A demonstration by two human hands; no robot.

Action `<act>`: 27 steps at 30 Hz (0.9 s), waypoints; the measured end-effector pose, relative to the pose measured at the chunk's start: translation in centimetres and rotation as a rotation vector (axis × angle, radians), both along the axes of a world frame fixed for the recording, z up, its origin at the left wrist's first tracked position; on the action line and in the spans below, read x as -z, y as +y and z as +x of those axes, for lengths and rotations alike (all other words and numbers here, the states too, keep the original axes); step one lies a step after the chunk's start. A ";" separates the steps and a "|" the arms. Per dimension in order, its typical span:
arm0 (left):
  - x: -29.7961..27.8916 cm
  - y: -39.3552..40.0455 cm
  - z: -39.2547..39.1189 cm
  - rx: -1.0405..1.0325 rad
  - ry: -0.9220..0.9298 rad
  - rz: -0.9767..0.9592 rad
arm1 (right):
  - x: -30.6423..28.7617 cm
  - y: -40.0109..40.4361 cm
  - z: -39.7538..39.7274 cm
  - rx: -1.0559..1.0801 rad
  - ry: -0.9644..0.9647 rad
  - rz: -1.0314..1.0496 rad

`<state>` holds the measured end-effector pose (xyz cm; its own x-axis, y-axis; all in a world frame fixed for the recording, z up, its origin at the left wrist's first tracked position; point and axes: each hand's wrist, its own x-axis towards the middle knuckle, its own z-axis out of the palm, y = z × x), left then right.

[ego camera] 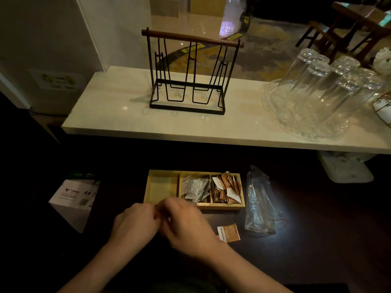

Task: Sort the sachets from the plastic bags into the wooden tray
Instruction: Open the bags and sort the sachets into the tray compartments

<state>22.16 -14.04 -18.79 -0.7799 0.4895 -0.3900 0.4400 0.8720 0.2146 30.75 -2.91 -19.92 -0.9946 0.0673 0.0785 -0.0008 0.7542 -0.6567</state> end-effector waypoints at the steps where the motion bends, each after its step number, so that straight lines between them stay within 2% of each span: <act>1: 0.0 0.0 -0.1 -0.002 0.006 0.004 | 0.1 -0.3 0.0 -0.034 -0.062 -0.036; 4: 0.0 -0.3 -0.2 -0.010 -0.004 0.055 | 1.1 -0.2 -0.4 -0.097 -0.179 0.068; 10: 0.4 -1.9 -0.2 0.107 -0.059 0.264 | 1.8 -0.1 -2.5 -0.066 -0.113 0.159; 12: 1.4 -2.7 -0.1 0.028 -0.101 0.427 | 1.5 0.0 -2.8 -0.044 -0.078 0.084; 14: 3.6 -3.8 -1.0 -0.181 -0.147 0.564 | 1.0 0.0 -3.2 -0.014 -0.029 0.032; 16: 5.3 -4.3 -1.7 -0.453 -0.350 0.630 | 0.0 0.1 -3.9 -0.002 0.020 -0.021; 19: 7.1 -4.0 -1.1 -0.822 -0.984 0.742 | -2.5 0.2 -5.2 -0.041 0.105 -0.061; 20: 7.3 -3.8 -0.9 -0.858 -1.066 0.783 | -3.4 0.4 -5.5 -0.053 0.125 -0.084; 21: 7.2 -3.5 -0.7 -0.858 -1.061 0.822 | -4.1 0.7 -5.9 -0.059 0.138 -0.124; 24: 7.2 -3.2 -1.5 -0.848 -0.794 0.911 | -5.8 2.5 -6.7 -0.009 0.102 -0.263; 27: 6.9 -3.5 -3.2 -0.826 -0.636 0.961 | -6.7 4.3 -7.0 0.060 0.017 -0.385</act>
<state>18.92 -17.50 -25.65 -0.7881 0.2577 -0.5589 -0.5117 0.2303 0.8277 23.70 1.44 -13.20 -0.9869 0.1527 0.0529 0.0220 0.4514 -0.8921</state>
